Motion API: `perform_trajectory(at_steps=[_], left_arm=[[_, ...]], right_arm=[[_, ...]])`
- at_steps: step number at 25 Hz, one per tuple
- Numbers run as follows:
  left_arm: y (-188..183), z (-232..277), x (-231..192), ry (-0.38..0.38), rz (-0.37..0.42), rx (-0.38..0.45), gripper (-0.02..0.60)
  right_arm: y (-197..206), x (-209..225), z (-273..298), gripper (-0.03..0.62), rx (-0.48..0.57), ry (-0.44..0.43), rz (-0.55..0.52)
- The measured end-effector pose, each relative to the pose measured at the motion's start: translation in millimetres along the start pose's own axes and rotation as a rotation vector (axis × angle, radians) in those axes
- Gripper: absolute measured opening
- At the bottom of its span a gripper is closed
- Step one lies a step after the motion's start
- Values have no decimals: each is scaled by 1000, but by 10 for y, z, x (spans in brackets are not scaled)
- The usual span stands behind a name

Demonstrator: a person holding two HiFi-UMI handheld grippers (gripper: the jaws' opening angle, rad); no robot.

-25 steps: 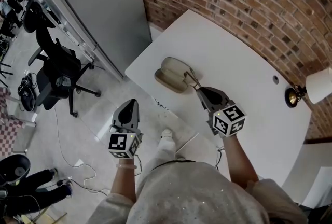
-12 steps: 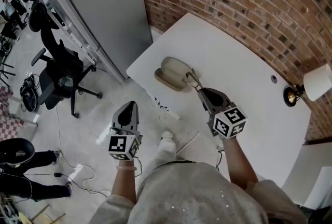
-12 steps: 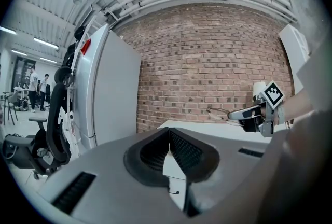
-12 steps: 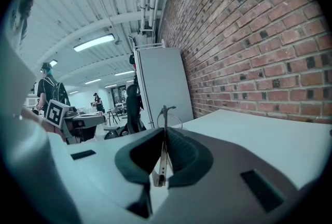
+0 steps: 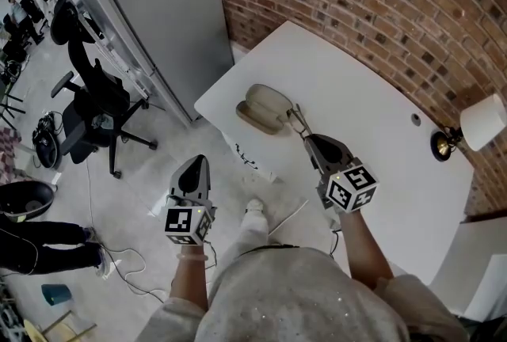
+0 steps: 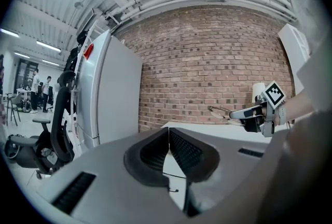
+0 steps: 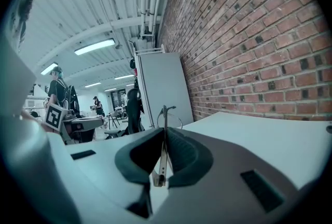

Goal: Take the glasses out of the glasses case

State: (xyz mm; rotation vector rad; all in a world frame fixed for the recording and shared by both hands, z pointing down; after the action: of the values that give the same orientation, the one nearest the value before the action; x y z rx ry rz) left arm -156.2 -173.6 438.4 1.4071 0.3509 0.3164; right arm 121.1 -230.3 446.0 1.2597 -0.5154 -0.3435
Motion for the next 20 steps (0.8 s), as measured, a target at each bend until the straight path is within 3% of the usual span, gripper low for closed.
perform_trajectory(at_steps=[20], left_arm=[[-79, -225, 86, -31, 11, 34, 6]], right_arm=[[-93, -62, -243, 25, 56, 10, -22]])
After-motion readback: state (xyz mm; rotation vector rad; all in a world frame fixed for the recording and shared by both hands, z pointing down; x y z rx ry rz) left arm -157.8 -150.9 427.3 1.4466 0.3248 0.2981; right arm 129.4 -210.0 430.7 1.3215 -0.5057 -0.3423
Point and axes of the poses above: the fingertips, and each gripper's own axes: z forward along the fingers, x to its right, y out of its underside, the point moved 3 cm from there along -z, backward along the fingers, and after that the axes turned 6 degrees about y, right-handed, at the moved point
